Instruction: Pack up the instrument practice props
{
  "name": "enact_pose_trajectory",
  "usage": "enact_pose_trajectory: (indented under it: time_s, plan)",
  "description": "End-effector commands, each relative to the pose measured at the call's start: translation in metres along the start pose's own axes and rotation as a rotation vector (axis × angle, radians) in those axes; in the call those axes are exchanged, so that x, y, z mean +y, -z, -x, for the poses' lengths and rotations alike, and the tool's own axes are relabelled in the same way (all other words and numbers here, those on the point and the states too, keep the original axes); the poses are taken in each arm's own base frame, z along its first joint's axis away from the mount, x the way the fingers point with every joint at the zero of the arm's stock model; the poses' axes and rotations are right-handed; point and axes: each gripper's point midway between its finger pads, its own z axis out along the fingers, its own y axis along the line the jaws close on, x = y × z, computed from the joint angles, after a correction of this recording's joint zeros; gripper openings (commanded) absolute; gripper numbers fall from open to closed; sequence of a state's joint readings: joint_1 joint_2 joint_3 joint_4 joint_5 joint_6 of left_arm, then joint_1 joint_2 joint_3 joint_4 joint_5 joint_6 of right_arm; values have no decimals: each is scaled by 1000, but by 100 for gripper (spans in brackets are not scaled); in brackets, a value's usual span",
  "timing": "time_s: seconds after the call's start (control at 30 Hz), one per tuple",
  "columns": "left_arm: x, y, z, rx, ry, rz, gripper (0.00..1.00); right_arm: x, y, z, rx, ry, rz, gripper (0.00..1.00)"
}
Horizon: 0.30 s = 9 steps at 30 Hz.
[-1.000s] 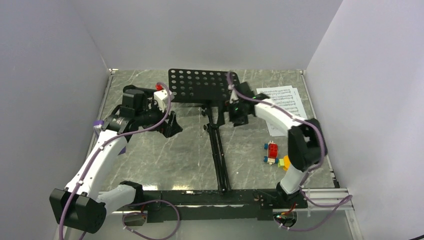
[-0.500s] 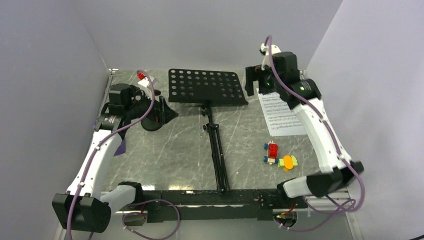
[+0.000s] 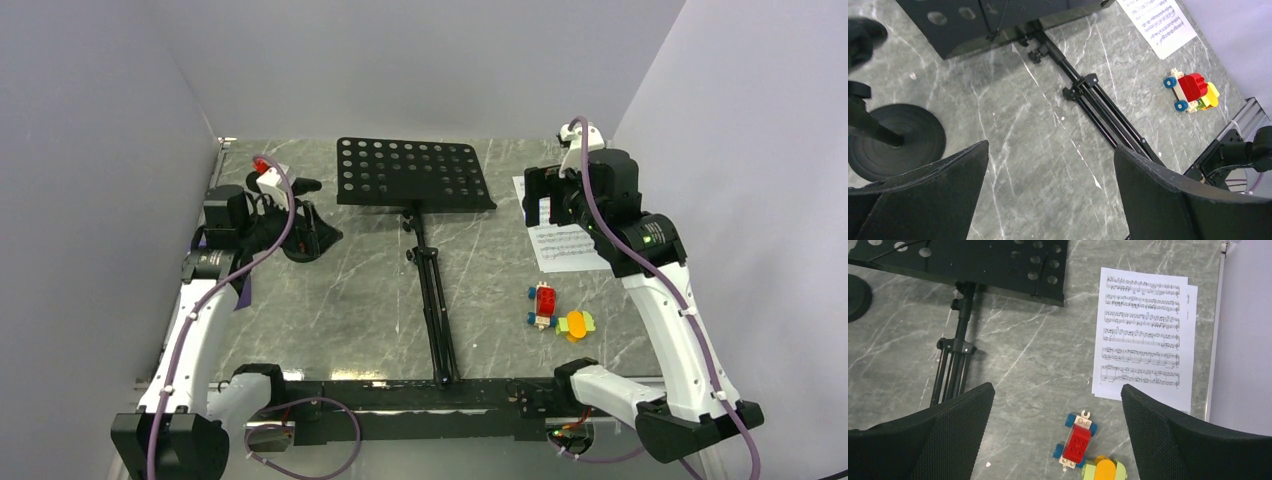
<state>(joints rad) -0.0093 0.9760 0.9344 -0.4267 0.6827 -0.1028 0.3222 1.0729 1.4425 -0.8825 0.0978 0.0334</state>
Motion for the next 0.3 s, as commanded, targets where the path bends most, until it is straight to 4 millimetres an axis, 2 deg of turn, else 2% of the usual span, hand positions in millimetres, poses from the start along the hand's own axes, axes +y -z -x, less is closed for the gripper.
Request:
enact_pose_trajectory:
  time_s: [0.0,0.13,0.27]
  plan:
    - [6,2,3,-41,18,1,99,-6,2,-4,-7,0,-21,100]
    - [22,11,20,-73,97,49,99,-11,0,-5,-5,-51,-20,100]
    - [29,16,27,-96,78,77,99,-19,-6,-8,3,-71,-48,100]
